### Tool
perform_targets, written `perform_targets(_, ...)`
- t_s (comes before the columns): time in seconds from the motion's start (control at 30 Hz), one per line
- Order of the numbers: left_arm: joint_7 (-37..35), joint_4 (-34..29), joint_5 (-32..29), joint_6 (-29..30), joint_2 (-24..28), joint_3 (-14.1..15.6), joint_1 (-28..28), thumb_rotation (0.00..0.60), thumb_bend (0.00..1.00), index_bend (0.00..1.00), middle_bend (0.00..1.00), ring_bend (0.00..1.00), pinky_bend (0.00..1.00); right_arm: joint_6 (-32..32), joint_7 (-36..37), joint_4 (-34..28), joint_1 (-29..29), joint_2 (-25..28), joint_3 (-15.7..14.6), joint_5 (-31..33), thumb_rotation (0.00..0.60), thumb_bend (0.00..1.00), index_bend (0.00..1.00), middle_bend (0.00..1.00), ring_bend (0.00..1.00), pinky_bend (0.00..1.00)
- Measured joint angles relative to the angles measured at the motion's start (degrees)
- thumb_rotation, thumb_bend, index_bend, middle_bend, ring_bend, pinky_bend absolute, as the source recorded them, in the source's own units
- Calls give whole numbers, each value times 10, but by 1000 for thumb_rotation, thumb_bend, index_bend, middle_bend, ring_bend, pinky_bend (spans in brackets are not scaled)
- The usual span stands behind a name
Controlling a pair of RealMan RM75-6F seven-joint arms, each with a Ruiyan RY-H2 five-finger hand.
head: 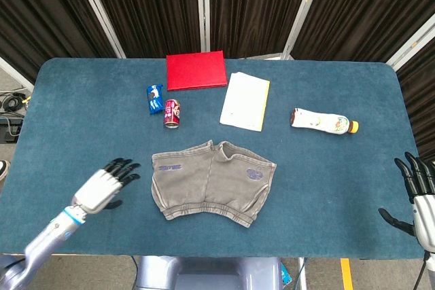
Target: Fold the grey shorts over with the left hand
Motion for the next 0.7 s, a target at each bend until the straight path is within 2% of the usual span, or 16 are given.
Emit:
perform_targets(0.13,-23,42,14,-10,-39,7,-32,600,0,310,121,108,184,0,2,0,0,1,0,0,600,0,0,0,0,0)
perform_targets(0.7,8,66,13,-42,-97,26,-79,600,44,343,121,108,201,3,19,-1,-2,8,2,3,600,0,0,0,0,0)
